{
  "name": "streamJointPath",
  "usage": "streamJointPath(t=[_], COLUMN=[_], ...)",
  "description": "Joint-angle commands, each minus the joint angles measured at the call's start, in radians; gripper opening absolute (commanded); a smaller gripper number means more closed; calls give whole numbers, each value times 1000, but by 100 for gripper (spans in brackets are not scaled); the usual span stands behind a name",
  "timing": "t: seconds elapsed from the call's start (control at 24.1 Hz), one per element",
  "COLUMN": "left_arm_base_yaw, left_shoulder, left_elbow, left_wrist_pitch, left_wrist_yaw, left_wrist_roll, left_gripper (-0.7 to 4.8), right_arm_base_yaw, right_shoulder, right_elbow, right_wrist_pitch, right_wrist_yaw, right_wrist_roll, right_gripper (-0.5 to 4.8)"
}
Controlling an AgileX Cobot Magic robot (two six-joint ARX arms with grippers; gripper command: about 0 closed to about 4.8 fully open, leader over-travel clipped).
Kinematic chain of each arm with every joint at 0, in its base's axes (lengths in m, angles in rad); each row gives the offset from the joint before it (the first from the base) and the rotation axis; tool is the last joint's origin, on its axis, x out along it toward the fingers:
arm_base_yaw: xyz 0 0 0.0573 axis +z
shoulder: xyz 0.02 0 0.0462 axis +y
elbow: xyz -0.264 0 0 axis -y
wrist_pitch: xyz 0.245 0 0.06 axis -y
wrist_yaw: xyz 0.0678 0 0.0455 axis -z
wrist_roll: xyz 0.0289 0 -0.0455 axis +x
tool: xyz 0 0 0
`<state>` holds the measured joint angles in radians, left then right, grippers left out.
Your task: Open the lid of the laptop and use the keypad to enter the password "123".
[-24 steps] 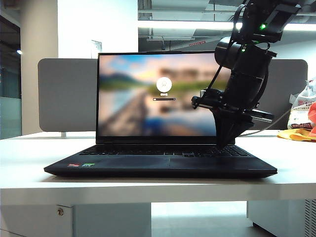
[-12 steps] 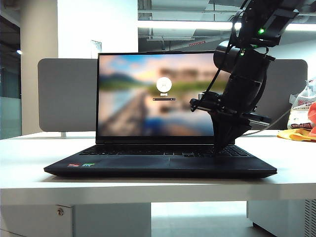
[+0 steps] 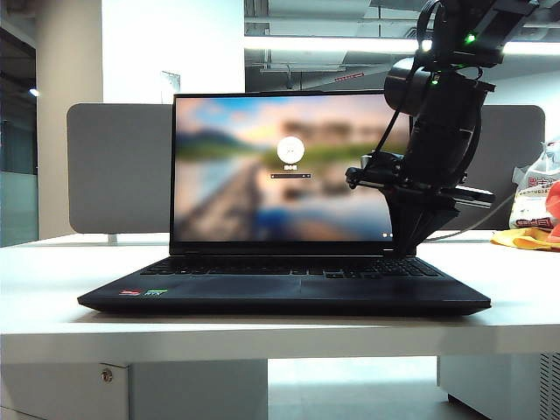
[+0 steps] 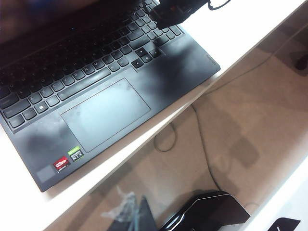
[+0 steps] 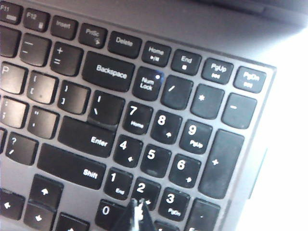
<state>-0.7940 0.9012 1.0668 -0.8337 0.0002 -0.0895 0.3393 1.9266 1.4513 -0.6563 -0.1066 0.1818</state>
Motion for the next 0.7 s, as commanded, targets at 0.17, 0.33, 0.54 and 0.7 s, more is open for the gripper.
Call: streamJointPath(t=[0.17,0.33,0.54,0.7], left_arm_base_yaw=[0,0,0,0], left_shoulder=[-2,-2,-2,-2], left_elbow=[4,4,4,4], left_wrist_pitch=[5,4,-2,-3], left_wrist_yaw=[4,4,4,4], left_wrist_roll=[4,4,4,4], left_gripper=[-6,-6,-6,-6], right_arm_base_yaw=[2,2,2,1], right_shoulder=[20,40,38,-31], right_elbow=[1,1,2,3], right_wrist_pitch=[-13,-19,-20,8], right_wrist_yaw=[0,-3,-2,47], right_wrist_roll=[-3,-3,-7,-27], right_gripper=[-2,-2,-2,-2])
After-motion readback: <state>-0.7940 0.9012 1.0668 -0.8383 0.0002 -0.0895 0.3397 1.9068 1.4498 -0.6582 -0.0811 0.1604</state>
